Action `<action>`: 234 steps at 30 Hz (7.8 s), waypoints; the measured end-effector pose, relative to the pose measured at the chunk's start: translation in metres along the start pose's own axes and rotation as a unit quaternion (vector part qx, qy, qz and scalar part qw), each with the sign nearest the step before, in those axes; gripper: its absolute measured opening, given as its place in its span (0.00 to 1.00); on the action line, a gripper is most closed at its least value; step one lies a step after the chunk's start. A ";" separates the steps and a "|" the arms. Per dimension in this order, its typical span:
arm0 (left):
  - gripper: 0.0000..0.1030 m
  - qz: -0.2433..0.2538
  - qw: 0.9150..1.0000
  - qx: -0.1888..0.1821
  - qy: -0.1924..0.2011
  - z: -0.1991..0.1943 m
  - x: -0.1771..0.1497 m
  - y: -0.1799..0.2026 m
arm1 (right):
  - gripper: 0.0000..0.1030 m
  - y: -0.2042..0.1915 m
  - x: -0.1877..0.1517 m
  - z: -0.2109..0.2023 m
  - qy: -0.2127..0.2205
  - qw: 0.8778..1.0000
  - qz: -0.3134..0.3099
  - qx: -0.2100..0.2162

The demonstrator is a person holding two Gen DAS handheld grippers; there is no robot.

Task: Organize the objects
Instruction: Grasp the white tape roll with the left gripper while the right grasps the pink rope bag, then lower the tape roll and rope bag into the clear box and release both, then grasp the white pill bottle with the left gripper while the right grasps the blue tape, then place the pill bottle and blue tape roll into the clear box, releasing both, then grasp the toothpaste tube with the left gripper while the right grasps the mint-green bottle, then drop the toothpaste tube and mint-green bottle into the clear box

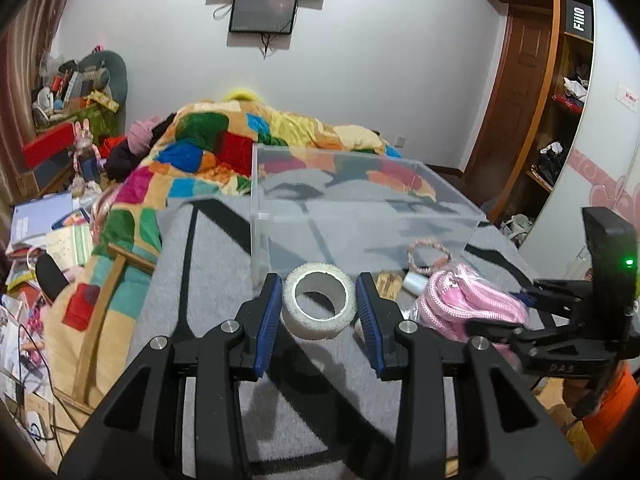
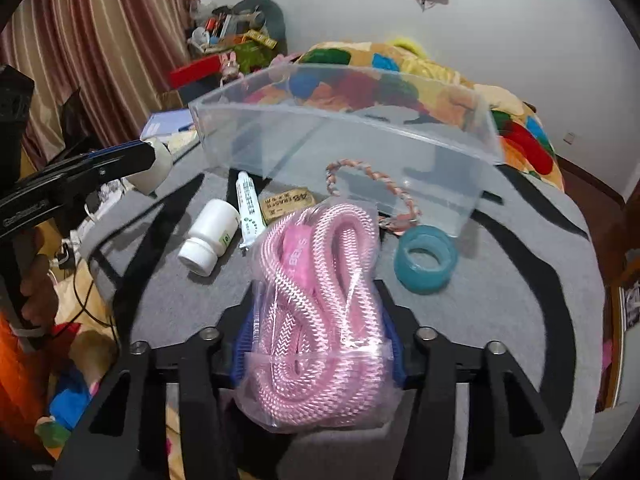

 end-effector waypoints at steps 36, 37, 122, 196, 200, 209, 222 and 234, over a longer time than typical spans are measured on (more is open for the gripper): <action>0.37 0.056 0.995 0.033 -0.073 0.129 0.065 0.017 | 0.30 0.069 0.126 0.047 0.014 0.995 0.051 -0.080; 0.37 0.057 0.995 0.035 -0.076 0.129 0.064 0.018 | 0.31 0.070 0.125 0.047 0.012 0.995 0.052 -0.081; 0.28 0.021 1.000 0.000 0.014 0.028 0.076 0.025 | 0.35 0.003 0.114 -0.057 0.141 0.987 0.013 -0.074; 0.83 0.068 0.987 0.027 -0.144 0.069 -0.046 0.018 | 0.43 0.028 0.016 0.042 -0.038 0.998 0.008 -0.044; 0.81 0.068 0.988 0.024 -0.135 0.075 -0.035 0.030 | 0.28 0.026 0.016 0.041 -0.031 0.998 0.014 -0.047; 0.35 0.051 0.989 0.064 -0.121 0.088 -0.039 0.021 | 0.22 0.012 0.005 0.026 -0.005 0.999 0.023 -0.028; 0.16 0.076 0.995 0.022 -0.058 0.042 -0.014 0.041 | 0.22 -0.027 0.030 -0.009 0.048 0.998 -0.032 -0.031; 0.16 0.069 0.997 0.035 0.024 0.025 0.052 0.038 | 0.22 -0.015 0.093 -0.035 0.109 0.992 -0.026 -0.058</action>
Point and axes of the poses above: each gripper's, at about its wrist camera, not at the fingertips, and z roughly the way its jaws point, y to its right, x to its top, the point moved 9 cm from there along z, roughly the way its jaws point, and after that the axes turned 9 degrees about x, right-handed, at the moved point
